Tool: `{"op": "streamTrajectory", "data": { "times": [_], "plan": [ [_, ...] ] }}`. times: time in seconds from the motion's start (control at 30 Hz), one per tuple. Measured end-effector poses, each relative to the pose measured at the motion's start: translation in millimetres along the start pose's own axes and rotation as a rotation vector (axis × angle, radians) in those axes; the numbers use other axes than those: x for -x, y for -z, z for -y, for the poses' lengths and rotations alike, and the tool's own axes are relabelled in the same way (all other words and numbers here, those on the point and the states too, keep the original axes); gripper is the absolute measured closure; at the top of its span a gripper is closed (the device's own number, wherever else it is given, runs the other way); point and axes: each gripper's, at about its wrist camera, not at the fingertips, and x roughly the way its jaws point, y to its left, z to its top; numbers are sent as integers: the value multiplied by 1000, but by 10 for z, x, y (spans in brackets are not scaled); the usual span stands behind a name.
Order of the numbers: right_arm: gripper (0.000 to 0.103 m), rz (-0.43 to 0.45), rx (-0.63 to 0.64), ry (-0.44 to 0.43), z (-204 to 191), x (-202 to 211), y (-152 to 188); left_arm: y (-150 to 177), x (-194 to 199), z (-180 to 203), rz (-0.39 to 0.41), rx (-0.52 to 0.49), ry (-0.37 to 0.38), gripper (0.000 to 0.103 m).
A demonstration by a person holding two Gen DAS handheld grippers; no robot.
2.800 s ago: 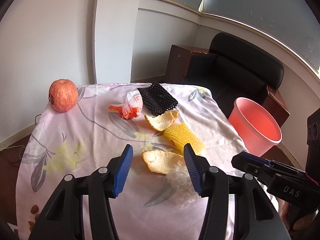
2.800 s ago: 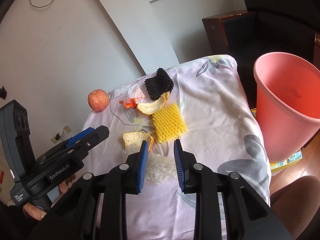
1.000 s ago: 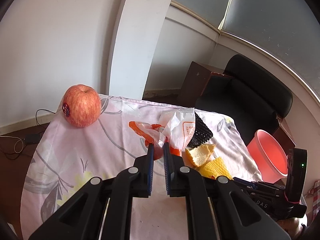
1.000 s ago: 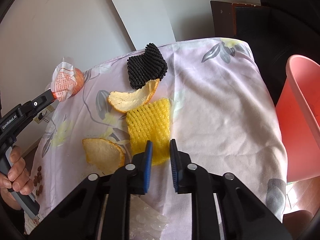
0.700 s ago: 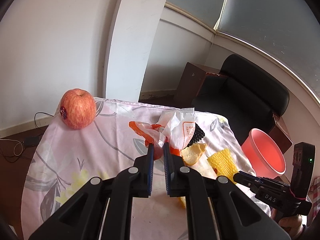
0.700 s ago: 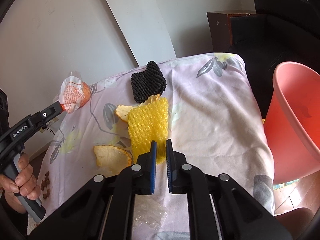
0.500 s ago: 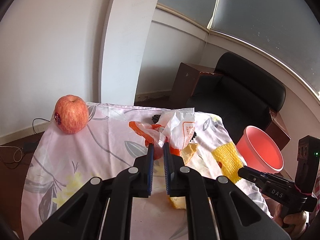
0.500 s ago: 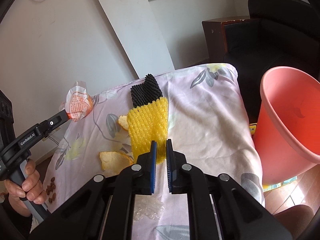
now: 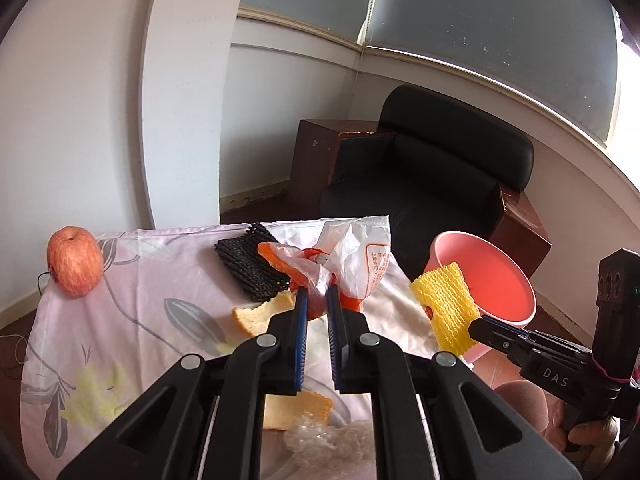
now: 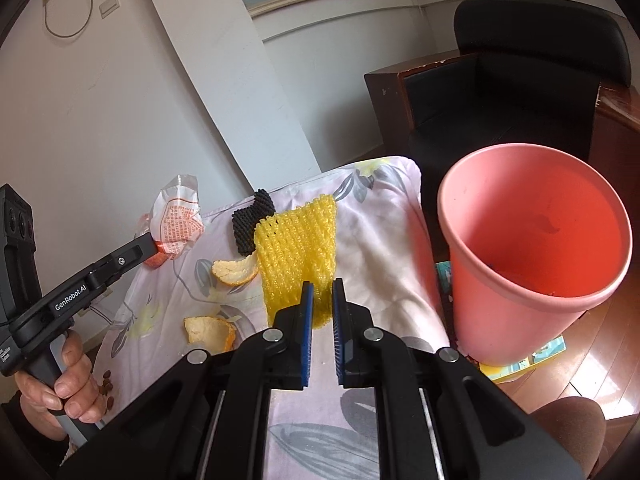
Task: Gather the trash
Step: 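Carry the wrapper and yellow foam net over the pink bucket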
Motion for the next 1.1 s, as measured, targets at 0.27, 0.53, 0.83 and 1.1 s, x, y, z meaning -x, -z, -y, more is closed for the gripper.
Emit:
{"op": "streamTrajectory", "data": {
  "times": [0.27, 0.53, 0.83, 1.1],
  "plan": [
    [93, 73, -71, 66, 437, 246, -115, -98, -124, 529, -2, -85, 56, 94],
    [93, 143, -122, 134, 841, 419, -272, -182, -279, 1074, 1, -172, 120, 94],
    [93, 187, -177, 208, 1279, 483, -429, -226, -517, 1623, -1, -256, 181, 94],
    [93, 160, -210, 253, 1561, 348, -434, -246, -775, 1923, -14, -302, 205, 94]
  ]
}}
